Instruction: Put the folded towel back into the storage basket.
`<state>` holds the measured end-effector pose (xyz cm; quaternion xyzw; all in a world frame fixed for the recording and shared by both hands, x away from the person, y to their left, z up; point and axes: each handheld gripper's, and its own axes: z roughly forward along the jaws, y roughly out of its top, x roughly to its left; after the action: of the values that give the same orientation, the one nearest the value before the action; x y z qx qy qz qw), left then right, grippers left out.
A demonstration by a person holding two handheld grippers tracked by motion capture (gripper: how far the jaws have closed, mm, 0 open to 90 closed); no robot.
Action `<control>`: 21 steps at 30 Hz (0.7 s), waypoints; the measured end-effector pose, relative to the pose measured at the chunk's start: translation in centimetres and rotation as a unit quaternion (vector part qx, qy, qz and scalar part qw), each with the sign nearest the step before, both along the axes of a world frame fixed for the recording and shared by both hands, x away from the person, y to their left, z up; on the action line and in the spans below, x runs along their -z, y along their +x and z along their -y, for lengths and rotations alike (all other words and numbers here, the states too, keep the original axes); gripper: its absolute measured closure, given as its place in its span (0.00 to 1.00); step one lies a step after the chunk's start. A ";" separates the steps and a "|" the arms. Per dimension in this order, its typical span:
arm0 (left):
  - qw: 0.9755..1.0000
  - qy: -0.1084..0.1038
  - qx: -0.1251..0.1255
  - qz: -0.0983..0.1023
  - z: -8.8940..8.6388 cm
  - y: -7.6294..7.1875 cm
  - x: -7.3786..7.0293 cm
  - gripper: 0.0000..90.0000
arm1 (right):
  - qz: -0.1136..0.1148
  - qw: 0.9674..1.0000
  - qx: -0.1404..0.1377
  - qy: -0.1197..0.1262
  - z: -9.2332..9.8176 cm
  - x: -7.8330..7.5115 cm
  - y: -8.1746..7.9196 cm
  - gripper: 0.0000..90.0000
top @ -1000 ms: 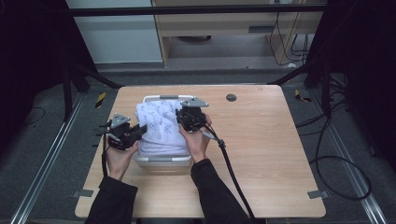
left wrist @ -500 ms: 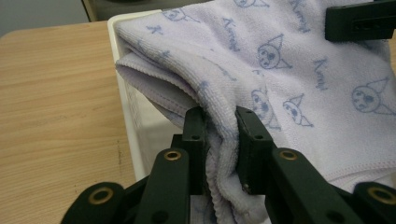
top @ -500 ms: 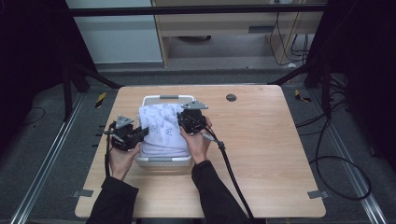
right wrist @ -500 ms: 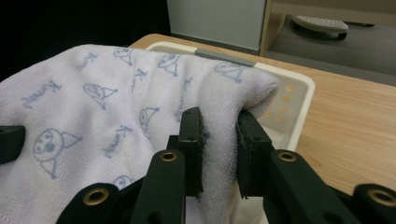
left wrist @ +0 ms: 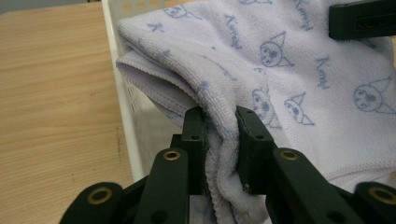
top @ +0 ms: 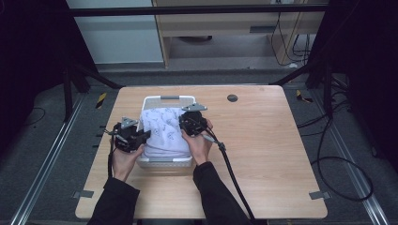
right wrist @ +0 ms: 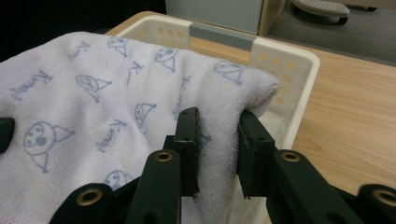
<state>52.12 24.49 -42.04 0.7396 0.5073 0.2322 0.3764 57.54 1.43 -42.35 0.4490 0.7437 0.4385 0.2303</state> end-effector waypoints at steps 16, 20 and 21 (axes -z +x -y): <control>0.999 -0.014 -0.009 0.037 0.2 -0.8 -1.3 0.68 | 0.032 0.999 0.005 -0.004 1.6 -0.8 -0.5 0.65; 0.998 -0.018 -0.001 0.054 0.5 -1.2 -1.7 0.64 | 0.039 0.999 0.004 0.009 2.5 -1.4 -1.1 0.58; 0.998 -0.018 0.000 0.058 0.6 -1.3 -1.8 0.63 | 0.039 0.999 0.003 0.014 2.9 -1.5 -1.3 0.56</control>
<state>50.80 23.86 -40.23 0.7180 0.4884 0.2657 0.4187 56.25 -1.44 -40.89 0.4371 0.7269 0.4648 0.2540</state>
